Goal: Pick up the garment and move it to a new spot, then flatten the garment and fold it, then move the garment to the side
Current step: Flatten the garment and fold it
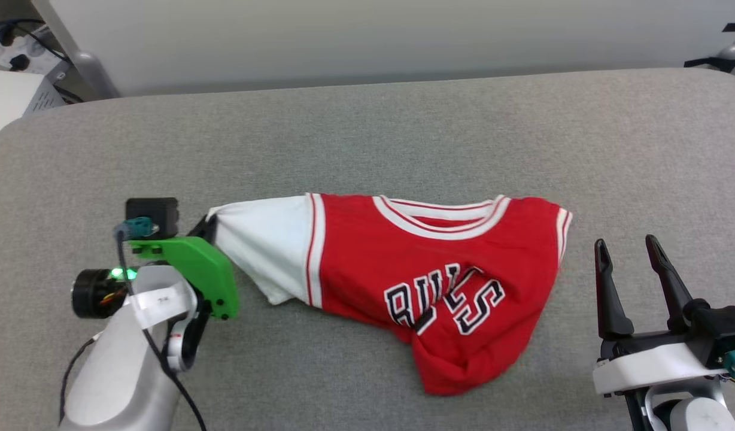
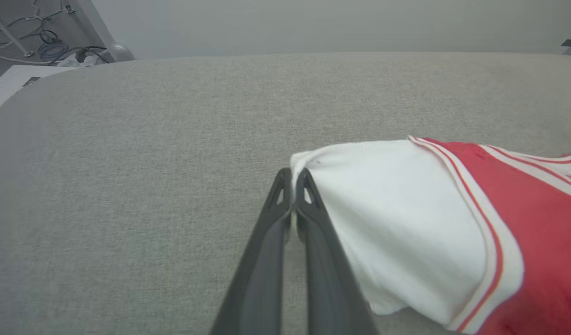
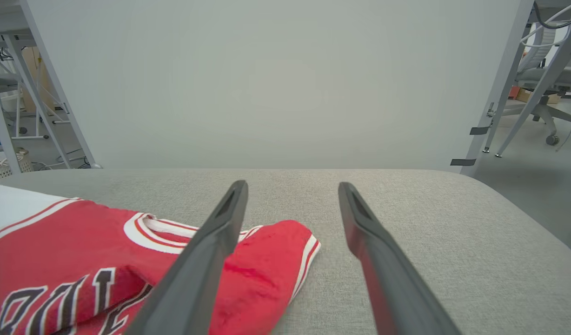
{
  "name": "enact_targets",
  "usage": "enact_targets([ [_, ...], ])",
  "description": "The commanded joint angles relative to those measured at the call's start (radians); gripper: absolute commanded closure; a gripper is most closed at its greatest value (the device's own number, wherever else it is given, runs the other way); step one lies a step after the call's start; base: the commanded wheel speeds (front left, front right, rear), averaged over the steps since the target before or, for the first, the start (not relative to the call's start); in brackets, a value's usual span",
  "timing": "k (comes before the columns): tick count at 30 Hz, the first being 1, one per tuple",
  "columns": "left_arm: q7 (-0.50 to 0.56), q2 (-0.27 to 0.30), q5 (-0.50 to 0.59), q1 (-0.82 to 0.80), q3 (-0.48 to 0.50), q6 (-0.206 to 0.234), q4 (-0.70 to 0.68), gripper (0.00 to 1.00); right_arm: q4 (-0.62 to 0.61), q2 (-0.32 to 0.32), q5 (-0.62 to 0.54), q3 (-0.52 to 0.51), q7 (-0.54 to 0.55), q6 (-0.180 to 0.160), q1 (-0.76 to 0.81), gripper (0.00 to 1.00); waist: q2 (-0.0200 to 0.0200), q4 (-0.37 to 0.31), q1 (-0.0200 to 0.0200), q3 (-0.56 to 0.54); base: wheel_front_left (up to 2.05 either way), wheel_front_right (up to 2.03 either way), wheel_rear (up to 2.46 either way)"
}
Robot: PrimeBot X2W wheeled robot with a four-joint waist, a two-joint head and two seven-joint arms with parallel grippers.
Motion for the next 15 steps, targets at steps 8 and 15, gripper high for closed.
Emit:
enact_targets([
  [8, -0.051, 0.067, -0.052, 0.095, 0.096, 0.039, -0.003, 1.00, 0.006, -0.002, -0.004, -0.008, -0.002, -0.001, 0.012, 0.00, 0.0000, 0.050, 0.0000, -0.016, 0.00, 0.00, 0.00],
  [15, -0.107, 0.055, -0.041, 0.119, 0.072, 0.023, 0.061, 0.00, 0.028, -0.002, -0.011, -0.012, -0.002, -0.001, 0.008, 0.00, 0.0000, 0.065, 0.0000, -0.014, 0.00, 0.00, 0.00],
])
